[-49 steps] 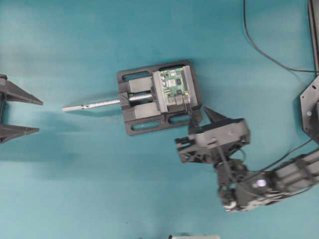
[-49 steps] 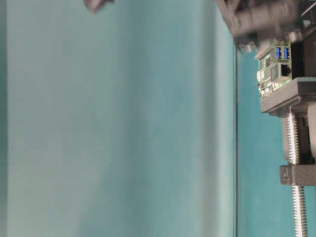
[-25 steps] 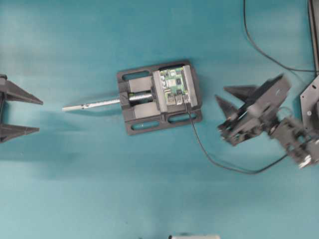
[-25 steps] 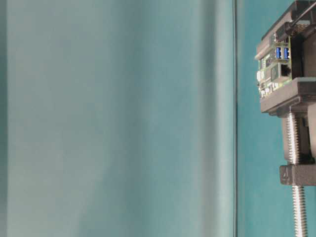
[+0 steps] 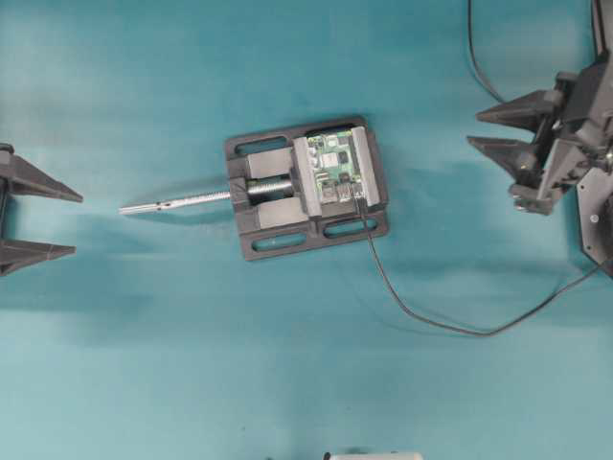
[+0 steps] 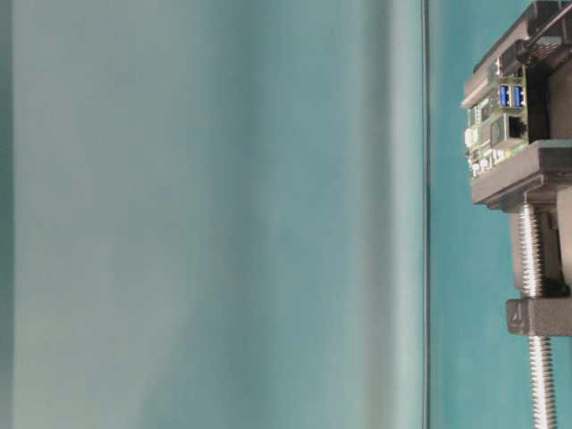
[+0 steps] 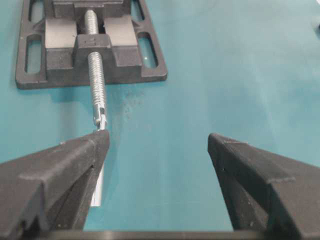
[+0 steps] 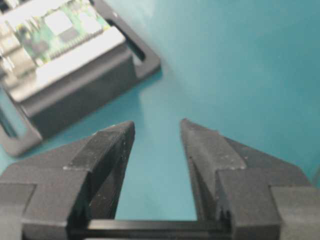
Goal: Insert the USB into the fixed PCB.
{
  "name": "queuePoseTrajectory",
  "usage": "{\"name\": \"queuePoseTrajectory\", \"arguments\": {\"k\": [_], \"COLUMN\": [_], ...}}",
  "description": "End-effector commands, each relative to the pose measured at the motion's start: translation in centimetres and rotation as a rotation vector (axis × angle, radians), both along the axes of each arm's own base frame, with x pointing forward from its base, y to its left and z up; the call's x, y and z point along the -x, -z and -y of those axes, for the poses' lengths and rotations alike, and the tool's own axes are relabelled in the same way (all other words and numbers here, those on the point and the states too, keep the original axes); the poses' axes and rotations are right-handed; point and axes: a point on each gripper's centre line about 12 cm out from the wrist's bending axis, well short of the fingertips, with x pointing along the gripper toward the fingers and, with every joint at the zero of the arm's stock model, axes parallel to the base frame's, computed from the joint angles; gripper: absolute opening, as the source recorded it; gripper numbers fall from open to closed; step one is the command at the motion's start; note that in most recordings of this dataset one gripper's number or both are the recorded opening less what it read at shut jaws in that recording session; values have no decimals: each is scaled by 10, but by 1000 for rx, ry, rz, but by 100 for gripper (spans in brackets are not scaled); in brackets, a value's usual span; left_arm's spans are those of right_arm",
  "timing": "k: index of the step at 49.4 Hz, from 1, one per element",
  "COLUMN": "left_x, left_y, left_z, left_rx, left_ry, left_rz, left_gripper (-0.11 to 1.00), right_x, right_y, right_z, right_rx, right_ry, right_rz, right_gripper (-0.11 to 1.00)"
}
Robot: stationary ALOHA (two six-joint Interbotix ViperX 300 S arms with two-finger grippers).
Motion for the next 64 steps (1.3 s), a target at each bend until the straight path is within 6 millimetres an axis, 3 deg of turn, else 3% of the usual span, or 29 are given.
{"name": "queuePoseTrajectory", "arguments": {"k": [1, 21, 50, 64], "left_x": [-2, -2, -2, -2], "left_y": [-4, -4, -4, -4], "left_z": [0, 0, 0, 0], "left_rx": [8, 8, 8, 8], "left_ry": [-4, -2, -4, -4], "left_rz": [13, 12, 12, 12], "left_gripper": [96, 96, 96, 96], "right_x": [5, 29, 30, 27], "right_y": [-3, 9, 7, 10], "right_z": [-2, -20, -22, -36], "right_rx": [23, -17, -25, -93], "right_ry": [-46, -181, -194, -305], "right_rz": [11, 28, 40, -37], "right_gripper": [47, 47, 48, 48]}}
